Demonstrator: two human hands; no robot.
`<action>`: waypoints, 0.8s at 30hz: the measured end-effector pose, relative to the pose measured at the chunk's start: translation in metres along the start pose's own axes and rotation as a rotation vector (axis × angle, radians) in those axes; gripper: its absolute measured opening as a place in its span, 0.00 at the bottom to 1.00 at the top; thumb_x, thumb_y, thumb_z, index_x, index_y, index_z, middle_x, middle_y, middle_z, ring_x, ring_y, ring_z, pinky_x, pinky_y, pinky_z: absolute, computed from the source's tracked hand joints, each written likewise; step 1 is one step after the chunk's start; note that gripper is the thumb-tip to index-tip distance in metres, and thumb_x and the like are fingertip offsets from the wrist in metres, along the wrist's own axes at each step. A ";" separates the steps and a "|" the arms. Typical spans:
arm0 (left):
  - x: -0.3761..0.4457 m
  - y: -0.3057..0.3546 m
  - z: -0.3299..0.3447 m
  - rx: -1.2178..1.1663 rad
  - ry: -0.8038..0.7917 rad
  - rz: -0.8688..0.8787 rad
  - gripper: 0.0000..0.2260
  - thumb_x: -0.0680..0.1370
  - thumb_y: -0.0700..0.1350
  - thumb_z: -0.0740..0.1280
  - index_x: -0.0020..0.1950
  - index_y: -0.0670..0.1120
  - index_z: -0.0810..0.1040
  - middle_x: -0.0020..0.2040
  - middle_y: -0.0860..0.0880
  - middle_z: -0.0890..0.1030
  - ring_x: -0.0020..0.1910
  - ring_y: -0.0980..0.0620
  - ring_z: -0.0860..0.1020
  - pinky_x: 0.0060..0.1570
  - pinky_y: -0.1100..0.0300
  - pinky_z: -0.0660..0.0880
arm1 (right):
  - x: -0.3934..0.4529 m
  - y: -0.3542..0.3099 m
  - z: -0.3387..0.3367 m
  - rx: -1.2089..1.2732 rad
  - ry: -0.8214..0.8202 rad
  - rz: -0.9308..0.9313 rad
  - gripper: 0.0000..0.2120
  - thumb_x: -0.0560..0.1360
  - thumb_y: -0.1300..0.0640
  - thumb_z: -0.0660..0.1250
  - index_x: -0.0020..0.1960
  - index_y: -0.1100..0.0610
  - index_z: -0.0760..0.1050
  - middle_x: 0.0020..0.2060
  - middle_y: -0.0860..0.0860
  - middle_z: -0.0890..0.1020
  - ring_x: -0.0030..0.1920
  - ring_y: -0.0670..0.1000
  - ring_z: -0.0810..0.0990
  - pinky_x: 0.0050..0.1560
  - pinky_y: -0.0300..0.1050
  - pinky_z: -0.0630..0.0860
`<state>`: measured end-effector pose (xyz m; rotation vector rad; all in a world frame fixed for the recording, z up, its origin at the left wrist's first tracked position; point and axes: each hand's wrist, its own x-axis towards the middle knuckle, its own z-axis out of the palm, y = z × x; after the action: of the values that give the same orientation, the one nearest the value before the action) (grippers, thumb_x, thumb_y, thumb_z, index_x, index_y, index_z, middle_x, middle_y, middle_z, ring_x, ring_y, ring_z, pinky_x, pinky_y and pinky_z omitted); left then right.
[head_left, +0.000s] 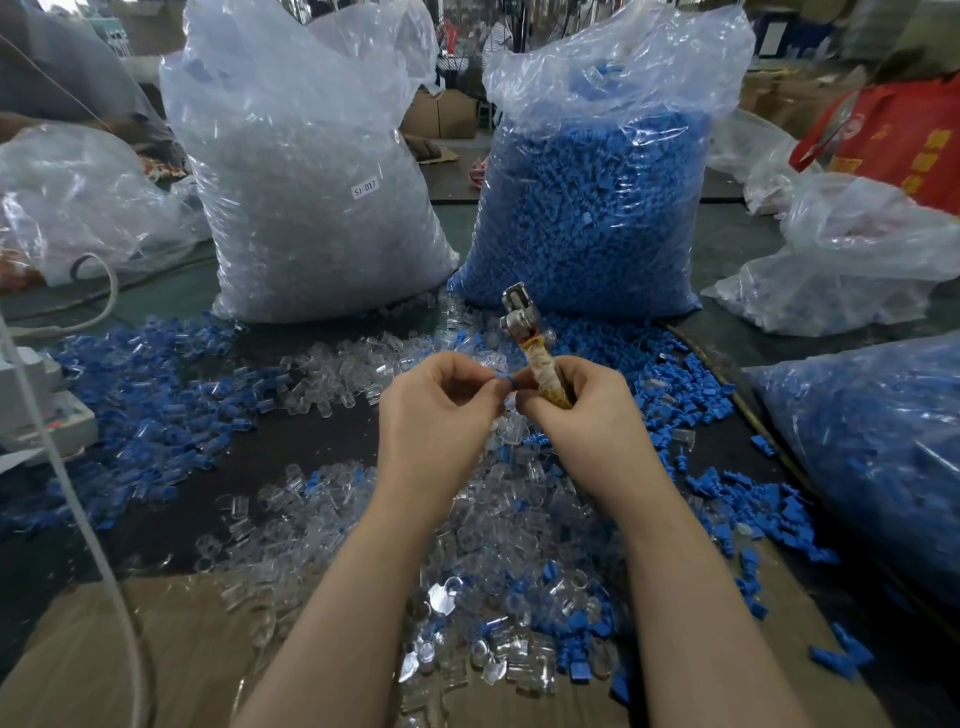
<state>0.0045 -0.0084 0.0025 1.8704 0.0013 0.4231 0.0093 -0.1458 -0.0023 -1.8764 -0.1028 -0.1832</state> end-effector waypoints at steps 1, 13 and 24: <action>0.000 0.000 0.000 -0.017 0.005 -0.015 0.05 0.73 0.41 0.75 0.39 0.48 0.82 0.34 0.52 0.84 0.35 0.57 0.83 0.38 0.61 0.80 | 0.000 0.001 -0.001 -0.013 -0.013 0.003 0.03 0.74 0.59 0.70 0.44 0.52 0.80 0.37 0.52 0.82 0.35 0.49 0.77 0.40 0.50 0.78; 0.007 -0.001 -0.008 -0.454 0.017 -0.037 0.04 0.76 0.35 0.70 0.44 0.42 0.80 0.36 0.50 0.84 0.38 0.53 0.83 0.42 0.65 0.78 | -0.003 0.000 -0.013 -0.115 -0.216 0.034 0.05 0.73 0.61 0.71 0.48 0.54 0.78 0.42 0.56 0.82 0.42 0.58 0.79 0.48 0.59 0.78; 0.007 -0.001 -0.012 -0.477 -0.028 0.003 0.03 0.77 0.35 0.69 0.45 0.42 0.79 0.36 0.52 0.83 0.38 0.56 0.82 0.43 0.66 0.78 | -0.004 0.002 -0.010 -0.111 -0.279 0.014 0.06 0.73 0.63 0.69 0.48 0.53 0.76 0.37 0.48 0.80 0.39 0.55 0.78 0.46 0.52 0.78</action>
<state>0.0079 0.0045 0.0074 1.4060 -0.1124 0.3620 0.0049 -0.1552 -0.0015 -2.0047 -0.2742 0.0853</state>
